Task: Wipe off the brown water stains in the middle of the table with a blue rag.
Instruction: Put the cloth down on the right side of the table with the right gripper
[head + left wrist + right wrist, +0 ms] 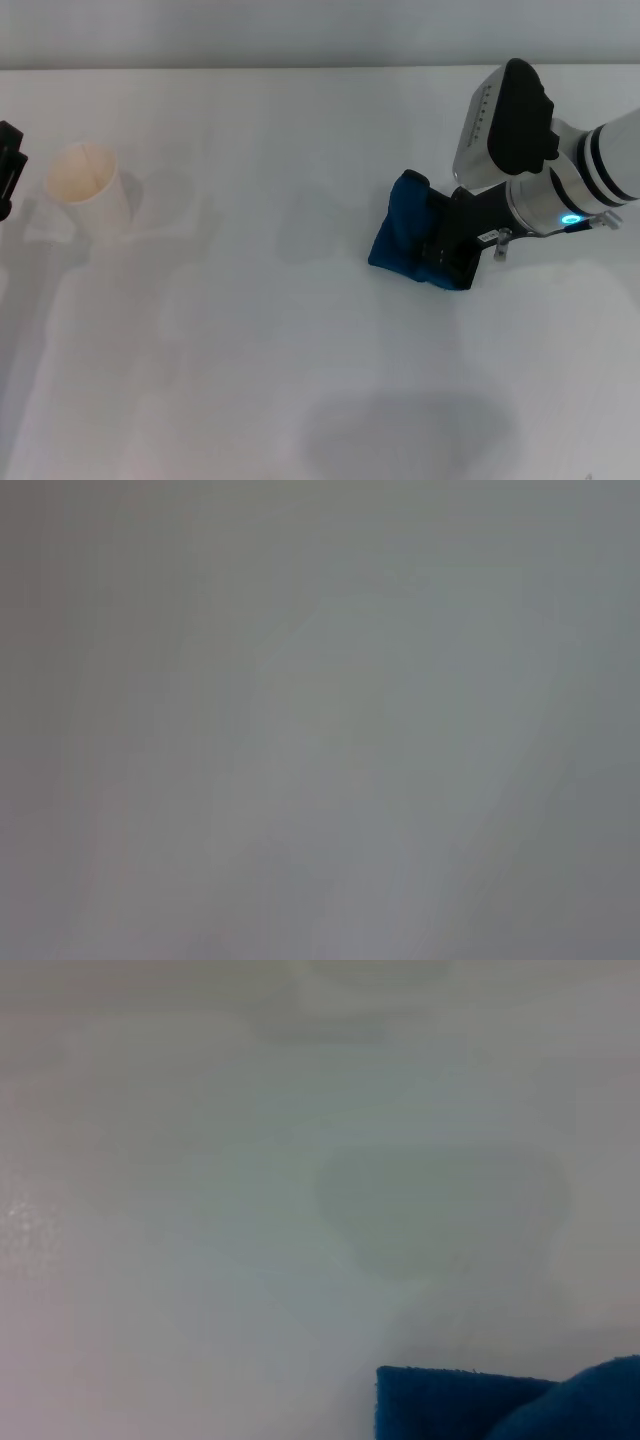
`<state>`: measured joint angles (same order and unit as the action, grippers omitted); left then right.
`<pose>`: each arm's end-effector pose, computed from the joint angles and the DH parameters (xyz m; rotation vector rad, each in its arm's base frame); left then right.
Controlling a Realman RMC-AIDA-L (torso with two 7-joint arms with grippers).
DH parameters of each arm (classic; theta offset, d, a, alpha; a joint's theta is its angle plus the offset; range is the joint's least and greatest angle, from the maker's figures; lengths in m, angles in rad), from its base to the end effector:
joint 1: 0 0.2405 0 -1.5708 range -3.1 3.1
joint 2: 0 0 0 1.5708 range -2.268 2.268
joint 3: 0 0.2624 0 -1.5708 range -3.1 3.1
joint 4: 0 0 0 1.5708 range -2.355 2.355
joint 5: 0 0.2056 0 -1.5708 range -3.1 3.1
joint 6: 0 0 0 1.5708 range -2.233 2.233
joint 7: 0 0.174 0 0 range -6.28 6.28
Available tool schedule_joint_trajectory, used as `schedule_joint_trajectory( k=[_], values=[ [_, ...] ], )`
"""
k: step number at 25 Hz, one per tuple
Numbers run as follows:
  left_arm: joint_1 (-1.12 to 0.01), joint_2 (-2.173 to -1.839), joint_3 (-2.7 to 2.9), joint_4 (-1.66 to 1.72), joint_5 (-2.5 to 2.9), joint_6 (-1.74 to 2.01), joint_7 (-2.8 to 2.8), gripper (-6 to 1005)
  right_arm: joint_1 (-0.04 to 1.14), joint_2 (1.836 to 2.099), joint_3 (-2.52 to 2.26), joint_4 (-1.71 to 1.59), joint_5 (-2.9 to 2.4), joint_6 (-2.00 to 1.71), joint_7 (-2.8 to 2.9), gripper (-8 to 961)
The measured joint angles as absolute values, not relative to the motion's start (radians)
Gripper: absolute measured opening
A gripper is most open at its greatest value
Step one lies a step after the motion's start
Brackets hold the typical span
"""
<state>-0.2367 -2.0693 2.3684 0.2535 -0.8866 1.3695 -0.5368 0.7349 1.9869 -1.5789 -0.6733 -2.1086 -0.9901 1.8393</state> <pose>-0.3387 0.2972 -0.0057 -1.4148 -0.8307 -1.1026 0.2454 0.3949 -0.0947 -2.8280 0.3753 -0.3283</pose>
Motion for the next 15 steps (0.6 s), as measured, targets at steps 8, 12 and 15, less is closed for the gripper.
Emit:
schedule_joint_trajectory(
  k=[8,12,15],
  values=[
    [-0.235,-2.071,2.368,0.253,-0.887,1.376,-0.537,876,0.741,1.975,-1.525,-0.701,-2.163,-1.042,1.84,109],
    [-0.235,-2.072,2.368,0.253,-0.887,1.379,-0.537,875,0.737,1.973,-1.499,-0.715,-2.2,-1.046,1.841,116],
    [-0.235,-2.073,2.368,0.253,-0.887,1.379,-0.537,875,0.738,1.967,-1.496,-0.721,-2.207,-1.058,1.842,122]
  ],
)
